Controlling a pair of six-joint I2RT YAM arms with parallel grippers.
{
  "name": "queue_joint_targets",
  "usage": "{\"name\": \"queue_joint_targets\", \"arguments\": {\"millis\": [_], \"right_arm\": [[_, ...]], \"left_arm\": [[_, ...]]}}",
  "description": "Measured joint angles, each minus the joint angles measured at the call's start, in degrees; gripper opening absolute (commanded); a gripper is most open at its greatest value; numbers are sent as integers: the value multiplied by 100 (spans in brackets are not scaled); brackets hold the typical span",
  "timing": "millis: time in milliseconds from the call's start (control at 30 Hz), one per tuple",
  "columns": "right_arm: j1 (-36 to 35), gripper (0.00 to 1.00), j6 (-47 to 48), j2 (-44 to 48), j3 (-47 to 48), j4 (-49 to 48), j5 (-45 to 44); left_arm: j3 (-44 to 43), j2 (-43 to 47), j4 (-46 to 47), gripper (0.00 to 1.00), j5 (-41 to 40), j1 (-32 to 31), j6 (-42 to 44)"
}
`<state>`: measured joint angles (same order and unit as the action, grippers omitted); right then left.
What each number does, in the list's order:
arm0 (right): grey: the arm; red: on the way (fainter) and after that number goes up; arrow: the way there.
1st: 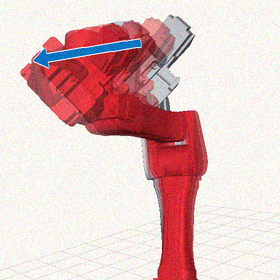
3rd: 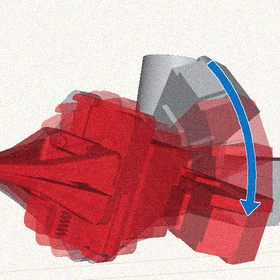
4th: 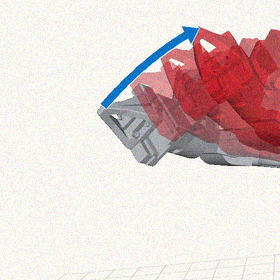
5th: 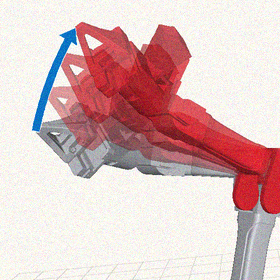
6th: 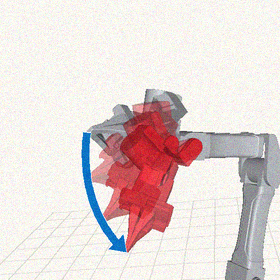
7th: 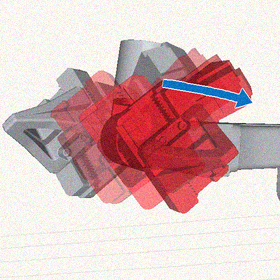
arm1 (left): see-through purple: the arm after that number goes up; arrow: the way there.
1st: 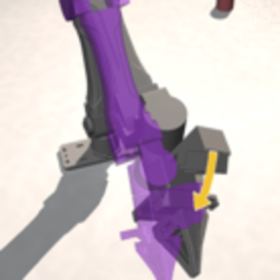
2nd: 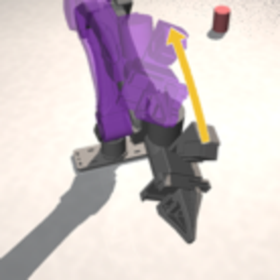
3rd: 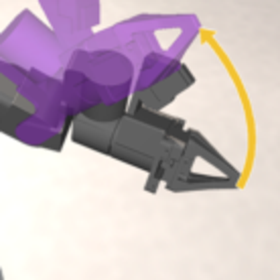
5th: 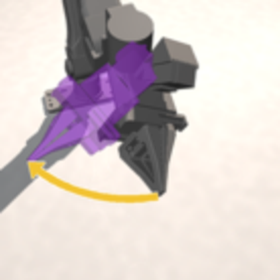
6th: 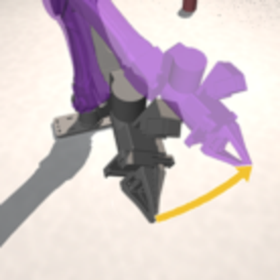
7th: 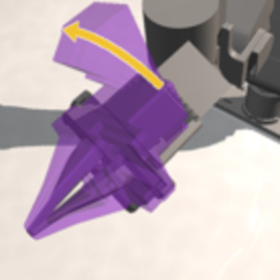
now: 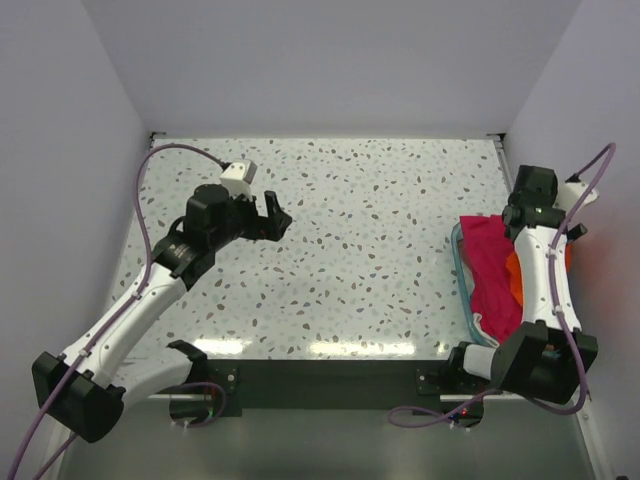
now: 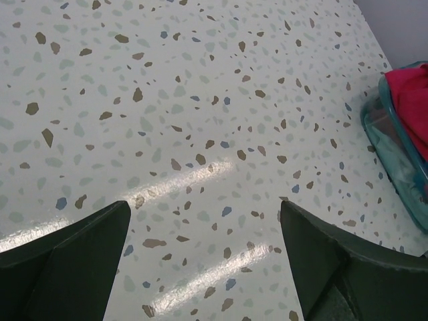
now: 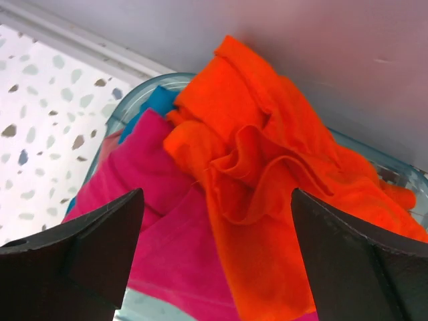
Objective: Fold and stack the t-shirts
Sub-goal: Grab the tshirt from the pile
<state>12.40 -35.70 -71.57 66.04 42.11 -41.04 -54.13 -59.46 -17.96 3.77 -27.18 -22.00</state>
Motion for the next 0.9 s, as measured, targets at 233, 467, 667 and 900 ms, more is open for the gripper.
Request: {"name": "queue_joint_targets", "arguments": {"millis": [233,467,667,900], "right_arm": [[621,91,-337,-94,-227,37,7],[826,60,-636,-92,-702,-17,57],[850,0,-695,-46,-800,-79,201],[859,0,-345,385,-195,70,693]], "left_arm": [[2,-114,15,98,68,0,0],[2,-175,28,98,96,0,2],[2,-184,28,98,98,0,4],[2,-181,26,98,94,0,4]]}}
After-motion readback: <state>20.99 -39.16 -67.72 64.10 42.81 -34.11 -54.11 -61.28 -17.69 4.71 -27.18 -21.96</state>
